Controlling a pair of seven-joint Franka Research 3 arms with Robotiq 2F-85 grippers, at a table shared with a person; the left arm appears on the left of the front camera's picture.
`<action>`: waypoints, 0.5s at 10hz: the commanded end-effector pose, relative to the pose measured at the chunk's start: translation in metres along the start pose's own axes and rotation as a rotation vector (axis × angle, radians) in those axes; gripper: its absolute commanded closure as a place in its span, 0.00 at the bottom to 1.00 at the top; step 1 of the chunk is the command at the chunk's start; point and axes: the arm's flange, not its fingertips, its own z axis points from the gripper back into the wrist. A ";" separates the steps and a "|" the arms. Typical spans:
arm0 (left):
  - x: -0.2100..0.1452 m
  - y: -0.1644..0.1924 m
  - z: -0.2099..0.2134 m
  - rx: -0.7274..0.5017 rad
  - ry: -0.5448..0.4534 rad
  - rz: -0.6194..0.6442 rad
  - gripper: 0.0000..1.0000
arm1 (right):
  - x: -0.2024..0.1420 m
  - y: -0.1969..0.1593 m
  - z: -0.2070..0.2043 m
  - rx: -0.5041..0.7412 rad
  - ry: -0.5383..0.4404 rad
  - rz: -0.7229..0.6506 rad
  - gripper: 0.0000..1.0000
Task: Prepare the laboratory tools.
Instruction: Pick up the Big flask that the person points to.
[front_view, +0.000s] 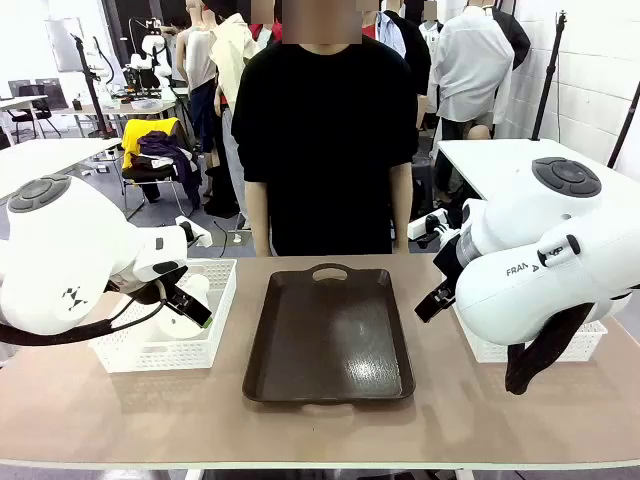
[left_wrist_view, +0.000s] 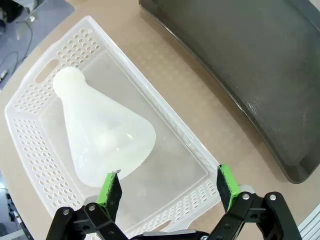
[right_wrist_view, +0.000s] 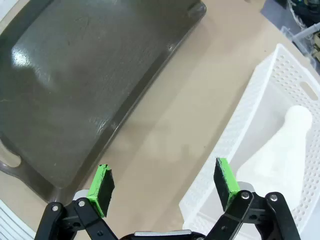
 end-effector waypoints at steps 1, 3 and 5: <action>0.000 0.000 0.000 0.000 -0.001 0.000 0.00 | 0.000 0.000 0.000 0.000 0.000 0.000 0.00; 0.000 0.000 0.000 0.000 -0.001 0.000 0.00 | 0.000 0.000 0.000 0.000 0.000 0.000 0.00; 0.000 0.000 0.000 0.000 -0.001 0.000 0.00 | 0.000 0.000 0.000 0.000 0.000 0.000 0.00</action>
